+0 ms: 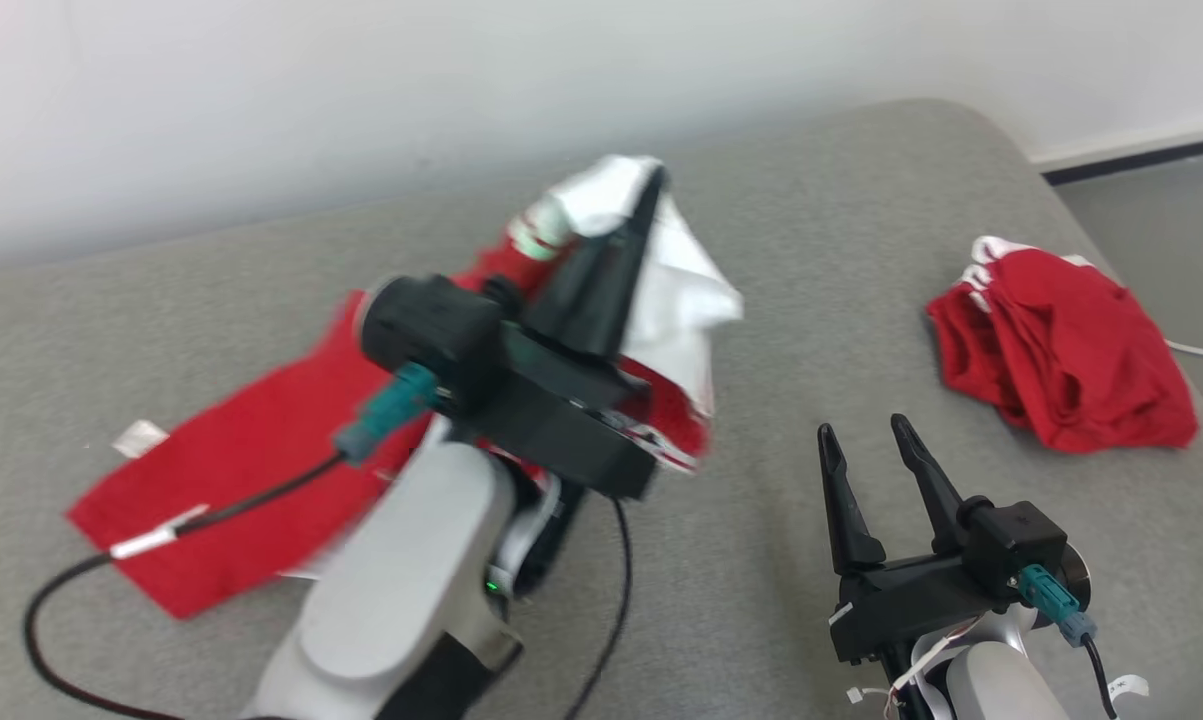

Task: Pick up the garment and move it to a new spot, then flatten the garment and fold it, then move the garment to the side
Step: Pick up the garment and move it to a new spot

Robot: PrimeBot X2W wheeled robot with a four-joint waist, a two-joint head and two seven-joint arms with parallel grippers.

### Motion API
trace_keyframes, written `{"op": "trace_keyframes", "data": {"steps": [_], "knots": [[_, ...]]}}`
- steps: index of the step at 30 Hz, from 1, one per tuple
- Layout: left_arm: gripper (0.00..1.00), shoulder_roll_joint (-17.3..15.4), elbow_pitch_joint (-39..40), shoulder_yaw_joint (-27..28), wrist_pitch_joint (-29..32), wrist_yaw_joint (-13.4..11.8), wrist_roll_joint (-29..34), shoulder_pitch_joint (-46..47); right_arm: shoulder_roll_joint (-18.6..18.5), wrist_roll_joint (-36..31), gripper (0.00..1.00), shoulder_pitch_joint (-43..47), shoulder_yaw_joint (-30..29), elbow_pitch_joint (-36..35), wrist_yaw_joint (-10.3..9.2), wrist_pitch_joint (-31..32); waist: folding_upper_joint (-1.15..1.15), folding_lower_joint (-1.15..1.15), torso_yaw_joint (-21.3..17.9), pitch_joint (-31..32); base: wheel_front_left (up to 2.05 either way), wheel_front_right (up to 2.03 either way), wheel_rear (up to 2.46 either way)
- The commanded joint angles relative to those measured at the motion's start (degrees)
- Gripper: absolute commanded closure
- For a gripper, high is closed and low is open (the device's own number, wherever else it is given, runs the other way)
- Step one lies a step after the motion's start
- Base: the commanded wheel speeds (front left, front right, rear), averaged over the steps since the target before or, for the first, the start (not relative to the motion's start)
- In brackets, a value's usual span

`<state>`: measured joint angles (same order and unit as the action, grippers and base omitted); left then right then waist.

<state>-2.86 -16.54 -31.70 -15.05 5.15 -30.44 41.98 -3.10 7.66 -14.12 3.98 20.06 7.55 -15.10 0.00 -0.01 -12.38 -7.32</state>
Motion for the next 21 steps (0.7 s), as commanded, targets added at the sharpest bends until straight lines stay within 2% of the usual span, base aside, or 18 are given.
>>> {"op": "trace_keyframes", "data": {"steps": [1, 4, 7, 8, 9, 10, 16, 21], "knots": [[1.00, -0.08, 0.62, -1.65, -0.18, -0.85, -0.77, -0.05, 0.21, 0.40, 0.00, 0.13, 0.08, 0.17, -0.14, -0.04, 0.00, 0.01, -2.54, -0.26, 0.00, 0.00, 0.00], [1.00, -0.05, 0.77, -4.51, -0.18, -2.71, -1.47, 1.90, 0.23, 0.68, 0.00, -0.59, 0.16, 0.06, -0.14, -0.04, 0.00, 0.01, -3.76, -1.33, 0.00, 0.00, 0.00], [1.00, -0.13, -1.99, -5.04, -0.18, -4.66, -0.15, 3.21, 0.27, 1.58, 0.00, -1.32, 0.74, -0.26, -0.14, -0.04, 0.00, 0.01, -4.78, -2.57, 0.00, 0.00, 0.00], [0.90, -0.17, -3.35, -4.90, -0.17, -5.30, 0.95, 3.64, 0.27, 1.71, 0.00, -1.45, 0.92, -0.33, -0.14, -0.04, 0.00, 0.01, -5.09, -3.04, 0.00, 0.00, 0.00], [0.40, -0.12, -4.52, -4.81, -0.18, -5.60, 1.96, 4.13, 0.27, 2.05, 0.00, -1.55, 0.79, -0.33, -0.14, -0.03, 0.00, 0.01, -5.25, -3.41, 0.00, 0.00, 0.00], [0.00, -0.08, -5.61, -4.17, -0.17, -6.04, 1.92, 4.22, 0.25, 2.17, 0.00, -1.70, 0.78, -0.40, -0.14, -0.04, 0.00, 0.01, -5.40, -3.77, 0.00, 0.00, 0.00], [0.00, -0.08, -10.97, -0.79, -0.18, -7.48, 5.36, 3.16, 0.25, 2.66, 0.00, -2.11, 0.16, -0.84, -0.14, -0.03, 0.00, 0.01, -5.29, -5.00, 0.00, 0.00, 0.00], [0.00, -0.03, -13.85, 2.99, -0.18, -7.09, 9.26, 0.92, 0.26, 2.25, 0.00, -2.05, -0.79, -0.97, -0.14, -0.03, 0.00, 0.01, -3.82, -4.92, 0.00, 0.00, 0.00]]}}
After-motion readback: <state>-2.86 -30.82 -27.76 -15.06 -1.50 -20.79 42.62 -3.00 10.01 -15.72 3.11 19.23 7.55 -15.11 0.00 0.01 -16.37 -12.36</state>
